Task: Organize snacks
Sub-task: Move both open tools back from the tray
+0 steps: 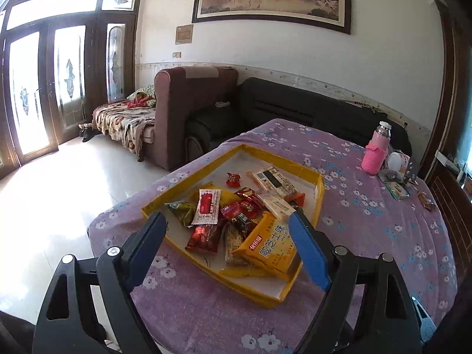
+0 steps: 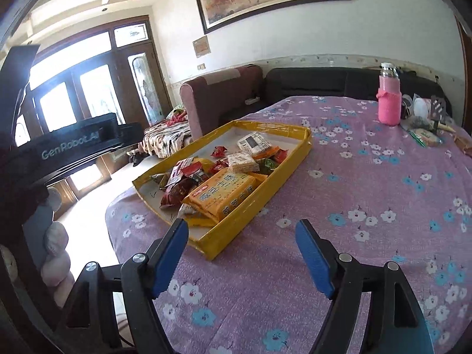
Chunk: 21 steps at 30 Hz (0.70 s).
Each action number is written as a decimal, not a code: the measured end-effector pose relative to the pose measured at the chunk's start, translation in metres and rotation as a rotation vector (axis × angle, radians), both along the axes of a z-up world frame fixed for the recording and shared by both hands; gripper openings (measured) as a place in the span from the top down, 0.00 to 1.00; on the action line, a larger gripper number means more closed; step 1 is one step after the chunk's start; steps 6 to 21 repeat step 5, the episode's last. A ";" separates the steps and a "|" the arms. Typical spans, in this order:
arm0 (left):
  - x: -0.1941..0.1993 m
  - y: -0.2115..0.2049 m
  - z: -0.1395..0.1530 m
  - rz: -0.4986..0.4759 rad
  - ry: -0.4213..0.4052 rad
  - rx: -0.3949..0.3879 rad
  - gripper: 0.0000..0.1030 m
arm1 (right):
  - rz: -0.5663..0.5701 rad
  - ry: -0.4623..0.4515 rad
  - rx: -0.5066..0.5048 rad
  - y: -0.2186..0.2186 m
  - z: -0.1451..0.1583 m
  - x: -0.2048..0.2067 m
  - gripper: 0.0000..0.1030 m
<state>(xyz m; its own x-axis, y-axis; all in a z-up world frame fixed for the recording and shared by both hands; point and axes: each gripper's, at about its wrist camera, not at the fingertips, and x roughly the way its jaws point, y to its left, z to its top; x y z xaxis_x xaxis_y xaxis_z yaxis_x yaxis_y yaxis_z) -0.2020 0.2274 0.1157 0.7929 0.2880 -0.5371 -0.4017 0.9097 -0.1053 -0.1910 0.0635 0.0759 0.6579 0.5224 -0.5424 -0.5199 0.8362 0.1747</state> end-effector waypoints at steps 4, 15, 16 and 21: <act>-0.002 -0.009 0.000 -0.017 0.023 0.020 0.16 | 0.004 -0.008 -0.001 0.001 0.001 -0.004 0.26; -0.003 -0.010 0.000 -0.015 0.025 0.025 0.16 | 0.000 -0.010 0.001 0.000 0.002 -0.004 0.26; -0.003 -0.010 0.000 -0.015 0.025 0.025 0.16 | 0.000 -0.010 0.001 0.000 0.002 -0.004 0.26; -0.003 -0.010 0.000 -0.015 0.025 0.025 0.16 | 0.000 -0.010 0.001 0.000 0.002 -0.004 0.26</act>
